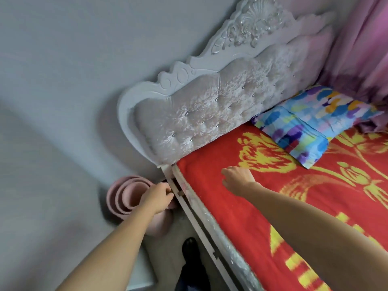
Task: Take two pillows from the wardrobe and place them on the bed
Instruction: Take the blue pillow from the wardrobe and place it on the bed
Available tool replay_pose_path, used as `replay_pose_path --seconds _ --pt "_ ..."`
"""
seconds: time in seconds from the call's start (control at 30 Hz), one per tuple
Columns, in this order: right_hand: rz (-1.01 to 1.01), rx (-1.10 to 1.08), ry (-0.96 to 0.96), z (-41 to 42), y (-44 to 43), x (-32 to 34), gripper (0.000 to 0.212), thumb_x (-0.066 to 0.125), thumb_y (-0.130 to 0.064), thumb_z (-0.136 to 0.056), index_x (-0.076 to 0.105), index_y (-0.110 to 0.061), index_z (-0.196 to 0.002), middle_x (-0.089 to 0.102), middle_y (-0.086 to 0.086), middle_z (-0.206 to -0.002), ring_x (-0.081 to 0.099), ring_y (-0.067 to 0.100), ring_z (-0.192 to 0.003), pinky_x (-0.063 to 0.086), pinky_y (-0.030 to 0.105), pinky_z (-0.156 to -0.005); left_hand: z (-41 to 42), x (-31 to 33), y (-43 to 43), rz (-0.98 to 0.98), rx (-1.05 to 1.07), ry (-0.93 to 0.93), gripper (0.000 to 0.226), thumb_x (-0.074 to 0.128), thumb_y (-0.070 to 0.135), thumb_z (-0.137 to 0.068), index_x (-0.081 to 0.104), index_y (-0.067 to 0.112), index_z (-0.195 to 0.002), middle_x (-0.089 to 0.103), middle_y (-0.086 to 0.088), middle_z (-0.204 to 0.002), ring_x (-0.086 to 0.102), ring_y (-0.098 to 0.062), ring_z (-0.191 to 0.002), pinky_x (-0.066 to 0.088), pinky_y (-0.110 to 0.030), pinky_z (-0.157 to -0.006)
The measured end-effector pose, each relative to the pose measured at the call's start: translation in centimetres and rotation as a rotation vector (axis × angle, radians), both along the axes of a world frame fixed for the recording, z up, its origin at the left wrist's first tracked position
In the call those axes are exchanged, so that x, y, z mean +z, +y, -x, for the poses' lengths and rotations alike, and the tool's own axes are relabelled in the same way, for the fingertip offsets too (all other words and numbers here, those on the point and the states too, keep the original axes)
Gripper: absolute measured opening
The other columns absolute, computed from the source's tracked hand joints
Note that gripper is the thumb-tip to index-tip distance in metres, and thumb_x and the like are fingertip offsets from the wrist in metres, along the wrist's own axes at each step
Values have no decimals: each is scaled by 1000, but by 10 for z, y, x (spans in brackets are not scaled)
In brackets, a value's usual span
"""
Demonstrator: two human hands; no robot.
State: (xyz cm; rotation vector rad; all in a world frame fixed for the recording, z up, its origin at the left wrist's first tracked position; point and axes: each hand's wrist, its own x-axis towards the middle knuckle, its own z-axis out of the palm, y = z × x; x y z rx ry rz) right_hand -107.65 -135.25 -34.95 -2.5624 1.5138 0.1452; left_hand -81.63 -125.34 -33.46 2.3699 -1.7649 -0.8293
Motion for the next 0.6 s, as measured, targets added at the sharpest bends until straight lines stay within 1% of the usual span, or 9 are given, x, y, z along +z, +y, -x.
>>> replay_pose_path --seconds 0.07,0.13,0.17,0.27,0.3,0.37,0.43,0.6 --pt "-16 80 8 -7 34 7 16 46 -22 -91 58 -11 -91 65 5 -93 64 30 -87 42 35 -59 3 2 61 -23 17 13 20 54 23 -86 66 14 -100 71 -11 -95 64 -31 -93 51 -37 -79" --pt "-44 160 22 -22 67 13 15 44 -18 -90 58 -12 -88 65 5 -91 64 30 -86 44 35 -61 3 3 121 -38 66 35 21 53 22 -86 64 11 -99 70 -14 -98 63 -33 -95 50 -36 -80" --pt "-53 198 31 -31 83 16 15 44 -17 -89 58 -12 -89 65 5 -92 64 30 -86 45 35 -63 2 3 151 -43 107 38 22 53 24 -87 63 11 -101 69 -14 -100 63 -33 -96 49 -36 -80" --pt "-70 334 46 -70 136 22 24 47 -21 -89 59 -14 -109 66 8 -107 64 33 -97 47 36 -73 -9 7 241 -84 262 25 30 54 31 -88 60 18 -114 67 -11 -110 62 -29 -101 49 -34 -85" --pt "-73 385 53 -85 155 24 26 48 -23 -89 59 -15 -110 66 9 -111 62 33 -101 48 37 -77 -15 8 270 -98 314 27 29 53 30 -88 60 19 -113 67 -10 -111 62 -29 -101 50 -34 -86" --pt "-66 503 78 -117 192 26 25 48 -24 -88 62 -16 -107 65 10 -115 61 33 -105 48 38 -82 -31 10 328 -113 428 29 26 53 31 -87 61 20 -109 67 -8 -111 63 -27 -100 51 -34 -85" --pt "-55 615 99 -150 231 26 25 48 -25 -88 63 -15 -106 66 10 -113 61 33 -104 48 39 -82 -50 13 386 -114 530 4 26 54 32 -87 62 18 -107 67 -7 -112 62 -26 -102 49 -32 -85" --pt "-45 863 112 -233 334 22 29 44 -29 -92 61 -18 -112 65 10 -115 62 33 -103 49 39 -82 -93 13 521 -141 754 -47 29 52 31 -90 59 19 -115 63 -6 -121 59 -23 -111 45 -30 -90"
